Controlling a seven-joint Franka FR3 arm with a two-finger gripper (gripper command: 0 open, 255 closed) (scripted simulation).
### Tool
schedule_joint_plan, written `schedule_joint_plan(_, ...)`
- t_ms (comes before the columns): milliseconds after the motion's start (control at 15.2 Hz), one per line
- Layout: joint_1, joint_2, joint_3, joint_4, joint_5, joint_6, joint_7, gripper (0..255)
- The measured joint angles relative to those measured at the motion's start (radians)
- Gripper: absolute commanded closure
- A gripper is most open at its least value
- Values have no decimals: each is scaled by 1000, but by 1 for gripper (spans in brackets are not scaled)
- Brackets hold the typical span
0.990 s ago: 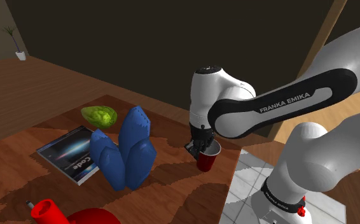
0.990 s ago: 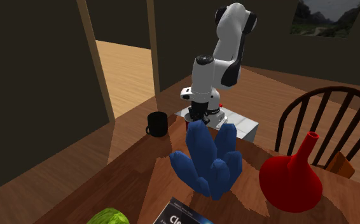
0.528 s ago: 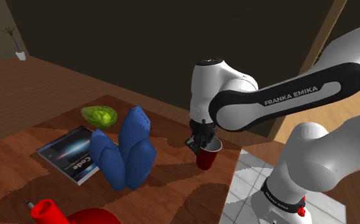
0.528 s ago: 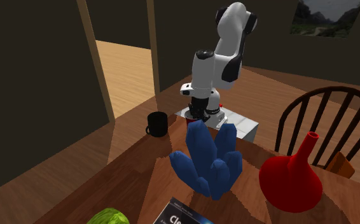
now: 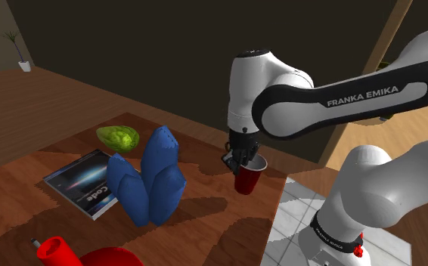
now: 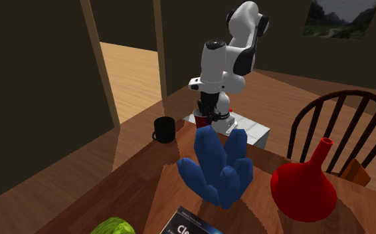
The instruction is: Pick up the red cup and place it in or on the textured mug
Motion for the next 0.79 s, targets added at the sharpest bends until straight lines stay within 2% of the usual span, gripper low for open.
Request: schedule_joint_plan(792, -9, -38, -32, 137, -24, -175, -6, 255)
